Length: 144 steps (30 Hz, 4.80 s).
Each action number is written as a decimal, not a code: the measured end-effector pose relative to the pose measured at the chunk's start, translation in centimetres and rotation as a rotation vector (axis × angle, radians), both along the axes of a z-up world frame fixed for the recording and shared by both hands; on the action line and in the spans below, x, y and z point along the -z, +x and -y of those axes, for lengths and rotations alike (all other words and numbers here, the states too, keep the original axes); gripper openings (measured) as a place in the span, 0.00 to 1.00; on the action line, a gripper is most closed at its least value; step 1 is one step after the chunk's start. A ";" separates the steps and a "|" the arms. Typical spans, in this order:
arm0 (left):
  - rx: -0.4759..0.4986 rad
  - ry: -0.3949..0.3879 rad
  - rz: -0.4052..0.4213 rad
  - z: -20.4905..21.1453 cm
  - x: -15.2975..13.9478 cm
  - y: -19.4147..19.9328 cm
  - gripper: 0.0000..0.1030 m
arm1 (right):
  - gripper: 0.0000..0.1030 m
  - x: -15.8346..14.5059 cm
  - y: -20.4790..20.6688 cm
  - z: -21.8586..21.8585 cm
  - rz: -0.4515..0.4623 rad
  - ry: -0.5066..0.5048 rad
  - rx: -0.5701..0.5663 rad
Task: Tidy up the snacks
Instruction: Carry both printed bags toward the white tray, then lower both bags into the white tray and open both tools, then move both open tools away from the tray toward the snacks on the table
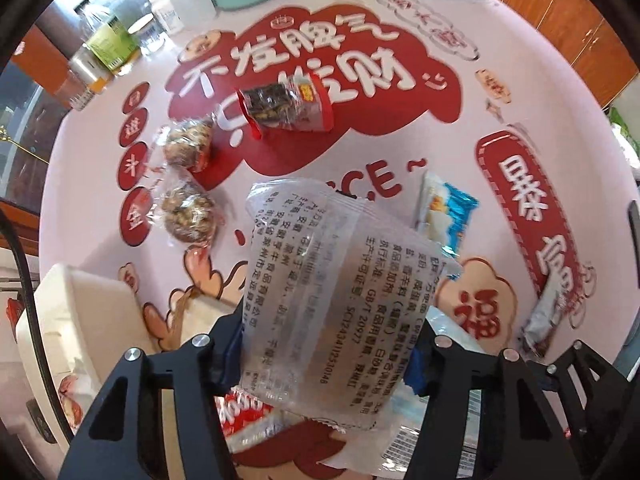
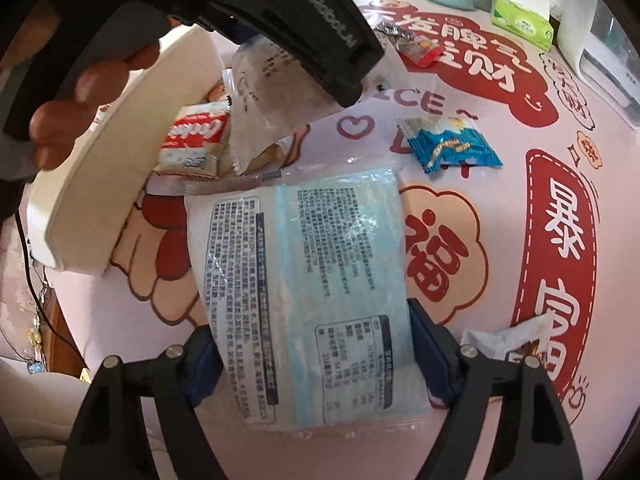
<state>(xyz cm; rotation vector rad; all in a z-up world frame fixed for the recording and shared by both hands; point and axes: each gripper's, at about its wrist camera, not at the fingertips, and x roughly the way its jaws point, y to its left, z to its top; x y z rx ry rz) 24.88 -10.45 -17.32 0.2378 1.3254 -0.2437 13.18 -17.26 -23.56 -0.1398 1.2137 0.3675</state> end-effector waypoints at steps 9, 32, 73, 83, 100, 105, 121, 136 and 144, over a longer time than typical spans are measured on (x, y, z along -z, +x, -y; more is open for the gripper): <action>-0.021 -0.080 0.123 -2.0 -7.5 -4.5 0.58 | 0.75 -2.9 -2.0 -0.5 0.049 0.014 0.038; -0.280 -0.149 0.419 -27.2 -17.9 -18.9 0.59 | 0.73 -16.4 -3.2 -17.3 0.295 0.169 -0.003; -0.259 -0.313 0.331 -38.1 -12.9 -14.0 0.62 | 0.74 -14.9 -2.3 -26.4 0.165 0.228 0.323; -0.265 -0.309 0.342 -38.1 -13.0 -13.4 0.62 | 0.74 -15.0 -1.5 -27.1 0.165 0.198 0.305; -0.261 -0.308 0.379 -36.8 -13.2 -13.4 0.90 | 0.92 -12.1 -1.0 -29.2 0.021 0.160 0.225; -0.234 -0.298 0.374 -36.2 -13.2 -13.8 0.90 | 0.93 -12.8 -1.9 -29.8 0.053 0.144 0.202; -0.127 -0.310 0.423 -33.2 -14.5 -16.4 0.90 | 0.93 -15.0 -4.2 -28.8 0.141 0.124 0.236; 0.056 -0.482 0.404 -27.3 -17.7 -15.0 0.90 | 0.73 -17.6 -6.3 -21.0 0.226 0.093 0.435; 0.124 -0.422 0.378 -22.3 -20.6 -10.0 0.90 | 0.74 -21.0 -3.5 -13.3 0.235 -0.021 0.450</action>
